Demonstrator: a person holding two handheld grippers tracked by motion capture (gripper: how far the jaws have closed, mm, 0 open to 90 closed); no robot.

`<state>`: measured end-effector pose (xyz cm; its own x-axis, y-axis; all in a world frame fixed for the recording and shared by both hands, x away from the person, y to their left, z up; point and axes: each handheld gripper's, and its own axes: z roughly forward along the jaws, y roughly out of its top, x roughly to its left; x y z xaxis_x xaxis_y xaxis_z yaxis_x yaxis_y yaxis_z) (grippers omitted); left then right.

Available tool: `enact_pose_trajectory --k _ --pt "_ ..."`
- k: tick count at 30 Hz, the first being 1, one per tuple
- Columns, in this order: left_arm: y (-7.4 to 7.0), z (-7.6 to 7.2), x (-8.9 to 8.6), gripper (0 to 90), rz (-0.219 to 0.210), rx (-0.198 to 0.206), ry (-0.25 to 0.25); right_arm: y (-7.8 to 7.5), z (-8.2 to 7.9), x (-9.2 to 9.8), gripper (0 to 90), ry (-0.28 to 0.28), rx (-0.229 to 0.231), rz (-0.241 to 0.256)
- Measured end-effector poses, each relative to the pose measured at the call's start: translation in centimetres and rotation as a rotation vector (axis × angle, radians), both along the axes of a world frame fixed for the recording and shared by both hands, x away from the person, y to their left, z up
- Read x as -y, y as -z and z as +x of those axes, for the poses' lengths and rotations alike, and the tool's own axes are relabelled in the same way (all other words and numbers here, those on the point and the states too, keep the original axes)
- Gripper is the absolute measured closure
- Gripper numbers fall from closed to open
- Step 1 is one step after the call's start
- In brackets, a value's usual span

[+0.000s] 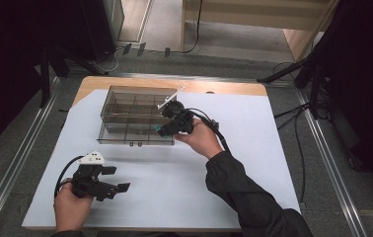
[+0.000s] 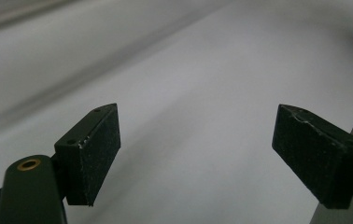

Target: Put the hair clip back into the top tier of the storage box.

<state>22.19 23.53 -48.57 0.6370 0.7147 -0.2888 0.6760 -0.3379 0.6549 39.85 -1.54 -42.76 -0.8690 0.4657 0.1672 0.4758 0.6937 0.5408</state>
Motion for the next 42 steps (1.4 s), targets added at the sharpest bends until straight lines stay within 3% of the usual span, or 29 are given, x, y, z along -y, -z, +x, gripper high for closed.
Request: enact_pose_trajectory --k 11,37,42 --pt "-0.03 -0.04 -0.06 16.3 -0.003 -0.001 0.0 0.59 0.12 -0.24 77.2 -0.004 -0.008 -0.016" --pt "-0.06 -0.1 -0.09 16.4 -0.002 -0.001 -0.002 0.63 0.14 -0.18 74.5 -0.005 -0.012 0.003" --pt "-0.04 -0.12 -0.07 16.3 -0.002 0.001 -0.005 0.16 0.06 0.05 72.8 -0.002 0.004 0.021"
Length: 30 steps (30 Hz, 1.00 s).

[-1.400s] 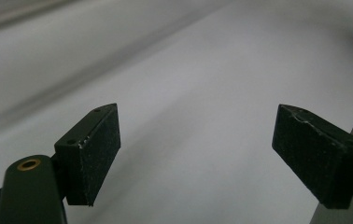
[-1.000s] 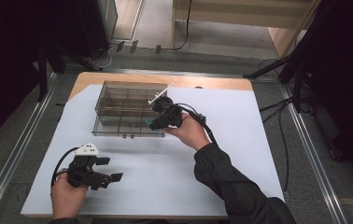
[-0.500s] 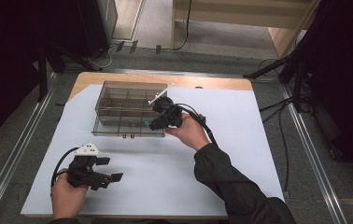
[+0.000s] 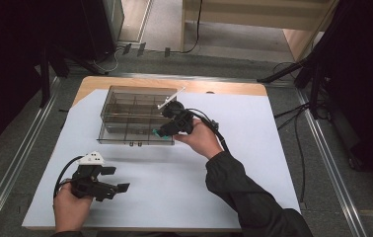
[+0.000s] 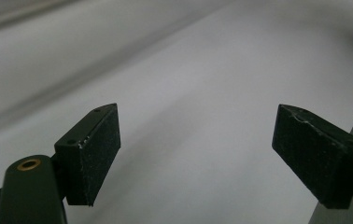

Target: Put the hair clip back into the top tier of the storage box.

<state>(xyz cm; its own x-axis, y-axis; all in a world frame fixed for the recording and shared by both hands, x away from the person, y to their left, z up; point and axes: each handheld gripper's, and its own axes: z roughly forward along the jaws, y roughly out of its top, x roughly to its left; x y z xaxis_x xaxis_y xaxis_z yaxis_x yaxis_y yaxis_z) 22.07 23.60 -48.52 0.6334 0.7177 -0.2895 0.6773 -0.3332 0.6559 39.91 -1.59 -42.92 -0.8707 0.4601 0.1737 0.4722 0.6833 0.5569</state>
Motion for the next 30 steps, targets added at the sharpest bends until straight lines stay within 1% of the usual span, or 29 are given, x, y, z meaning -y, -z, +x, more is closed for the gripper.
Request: enact_pose_trajectory --k 5,11,12,14,16,21,23,27,30 --pt "0.0 0.1 0.0 16.3 0.0 -0.003 0.004 -0.2 0.0 0.2 71.3 0.001 -0.004 0.014" --pt "0.0 0.2 0.1 16.4 0.003 -0.007 0.009 -0.7 -0.1 0.6 67.7 0.003 0.011 0.036" --pt "0.0 0.2 0.2 16.4 0.005 -0.003 0.009 -0.8 -0.2 0.7 66.6 0.006 0.009 0.04" --pt "0.0 0.2 0.2 16.3 0.003 -0.002 0.009 -1.0 -0.2 0.9 64.4 0.002 0.011 0.049" --pt "0.1 0.2 0.2 16.3 0.0 -0.002 0.007 -1.1 -0.3 1.0 63.9 -0.007 0.019 0.055" --pt "0.0 0.3 0.1 16.3 -0.003 -0.005 0.008 -1.3 -0.6 1.1 62.4 -0.01 0.02 0.067" --pt "0.0 0.3 0.1 16.3 -0.001 -0.002 0.003 -1.5 -0.7 1.2 60.2 -0.012 0.029 0.075" --pt "0.0 0.3 0.1 16.3 0.0 -0.001 0.005 -1.7 -0.7 1.7 57.0 -0.019 0.059 0.11" --pt "0.0 0.3 0.1 16.3 0.0 -0.001 0.004 -1.8 -0.8 2.0 55.3 -0.011 0.059 0.116"
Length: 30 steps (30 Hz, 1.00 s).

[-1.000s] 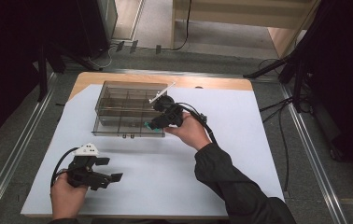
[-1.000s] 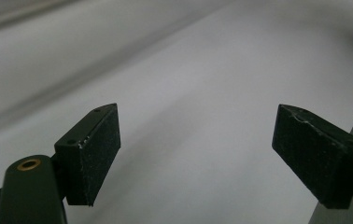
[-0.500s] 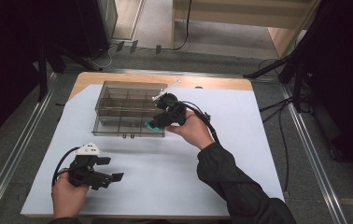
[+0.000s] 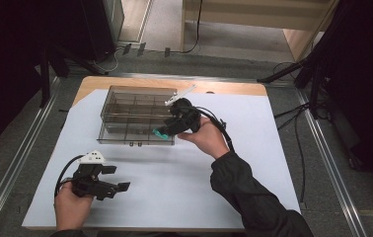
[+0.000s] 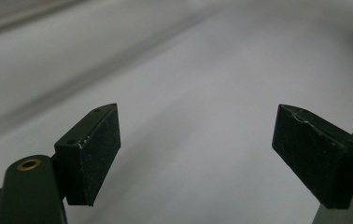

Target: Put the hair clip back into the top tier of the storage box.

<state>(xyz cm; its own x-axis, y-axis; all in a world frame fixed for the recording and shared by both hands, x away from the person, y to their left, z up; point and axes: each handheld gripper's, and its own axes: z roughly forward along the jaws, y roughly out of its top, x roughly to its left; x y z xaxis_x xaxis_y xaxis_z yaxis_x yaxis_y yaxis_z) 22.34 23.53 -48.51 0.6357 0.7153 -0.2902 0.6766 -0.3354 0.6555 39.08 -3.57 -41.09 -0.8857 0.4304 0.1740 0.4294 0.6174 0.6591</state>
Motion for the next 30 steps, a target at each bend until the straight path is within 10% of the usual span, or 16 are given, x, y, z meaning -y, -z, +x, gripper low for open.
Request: enact_pose_trajectory --k 30 --pt "-0.2 1.0 0.9 16.4 -0.001 0.008 0.028 0.2 -0.3 4.8 47.3 0.065 0.035 0.013"
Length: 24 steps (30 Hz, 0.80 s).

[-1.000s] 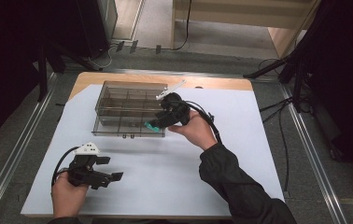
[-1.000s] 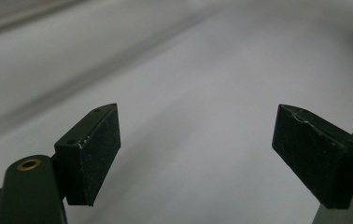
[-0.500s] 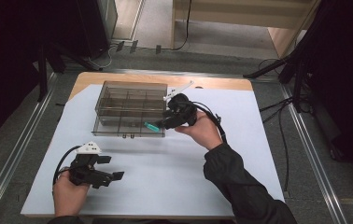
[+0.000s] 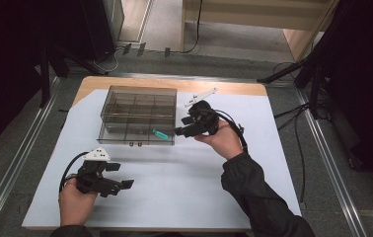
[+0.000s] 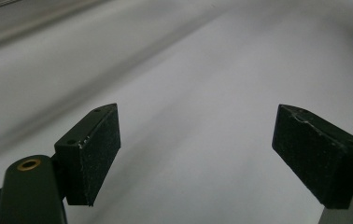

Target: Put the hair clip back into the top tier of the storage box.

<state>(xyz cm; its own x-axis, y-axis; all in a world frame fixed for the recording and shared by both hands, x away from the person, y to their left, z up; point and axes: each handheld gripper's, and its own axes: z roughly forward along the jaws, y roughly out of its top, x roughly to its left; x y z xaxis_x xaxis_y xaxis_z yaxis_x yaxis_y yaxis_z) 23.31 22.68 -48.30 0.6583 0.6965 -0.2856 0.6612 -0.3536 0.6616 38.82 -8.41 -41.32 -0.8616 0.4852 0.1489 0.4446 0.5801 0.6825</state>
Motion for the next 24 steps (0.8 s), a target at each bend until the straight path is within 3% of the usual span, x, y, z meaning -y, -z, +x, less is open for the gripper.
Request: enact_pose_trajectory --k 14,24 --pt "-0.2 0.6 0.4 16.4 0.007 0.001 0.012 0.4 0.0 2.7 37.7 0.055 0.028 -0.001" --pt "-0.3 0.9 0.5 16.4 -0.015 0.004 0.02 1.4 0.0 4.7 32.0 0.105 0.031 0.014"
